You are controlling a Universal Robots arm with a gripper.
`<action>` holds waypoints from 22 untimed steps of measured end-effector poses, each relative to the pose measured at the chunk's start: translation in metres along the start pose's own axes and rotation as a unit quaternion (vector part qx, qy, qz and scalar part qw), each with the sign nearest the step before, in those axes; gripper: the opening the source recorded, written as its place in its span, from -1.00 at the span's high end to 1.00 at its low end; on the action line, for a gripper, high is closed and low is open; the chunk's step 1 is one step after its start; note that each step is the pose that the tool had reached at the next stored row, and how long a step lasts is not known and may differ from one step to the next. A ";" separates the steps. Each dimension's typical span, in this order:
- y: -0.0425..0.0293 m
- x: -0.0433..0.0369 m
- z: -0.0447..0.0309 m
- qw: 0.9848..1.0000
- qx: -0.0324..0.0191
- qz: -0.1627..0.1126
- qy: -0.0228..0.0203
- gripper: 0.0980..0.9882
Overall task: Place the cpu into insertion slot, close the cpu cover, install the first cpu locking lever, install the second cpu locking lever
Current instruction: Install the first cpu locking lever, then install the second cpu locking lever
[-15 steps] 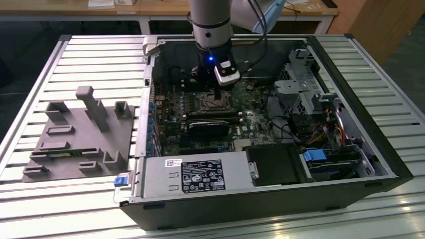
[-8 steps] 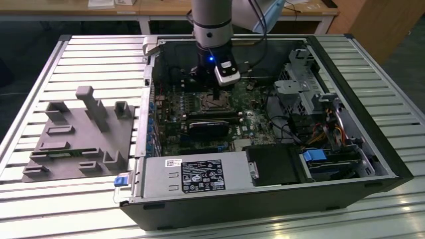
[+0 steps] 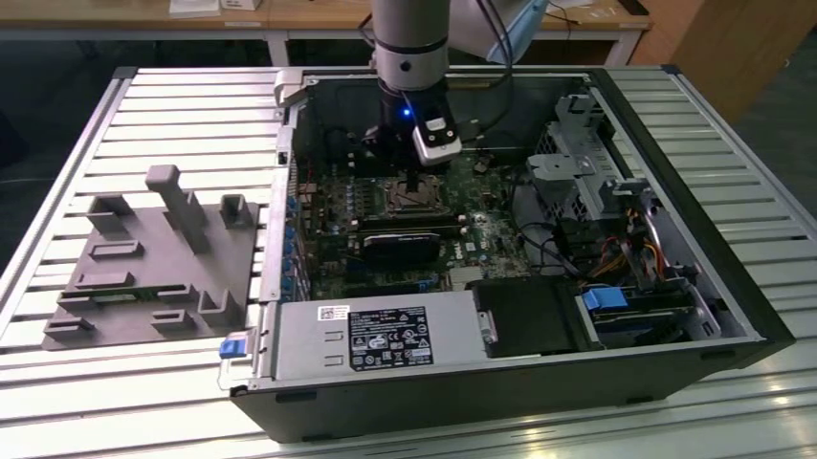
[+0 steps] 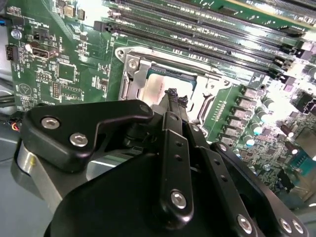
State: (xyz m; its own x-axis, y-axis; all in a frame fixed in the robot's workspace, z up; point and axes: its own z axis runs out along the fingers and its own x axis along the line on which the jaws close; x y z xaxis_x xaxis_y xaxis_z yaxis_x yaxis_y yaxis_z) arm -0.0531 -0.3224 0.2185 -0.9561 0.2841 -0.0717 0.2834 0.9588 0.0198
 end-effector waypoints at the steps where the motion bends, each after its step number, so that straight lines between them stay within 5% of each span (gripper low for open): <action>1: 0.0000 -0.0001 -0.0014 1.000 0.000 0.000 0.000 0.99; 7: 0.0003 -0.0009 -0.0124 1.000 0.000 0.000 0.000 0.99; 22: -0.0002 -0.0011 -0.0139 1.000 0.000 0.000 0.000 0.99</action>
State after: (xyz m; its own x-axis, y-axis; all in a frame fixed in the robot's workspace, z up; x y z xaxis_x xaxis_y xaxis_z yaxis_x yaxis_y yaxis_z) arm -0.0532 -0.3229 0.2324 -0.9564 0.2832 -0.0718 0.2826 0.9591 0.0192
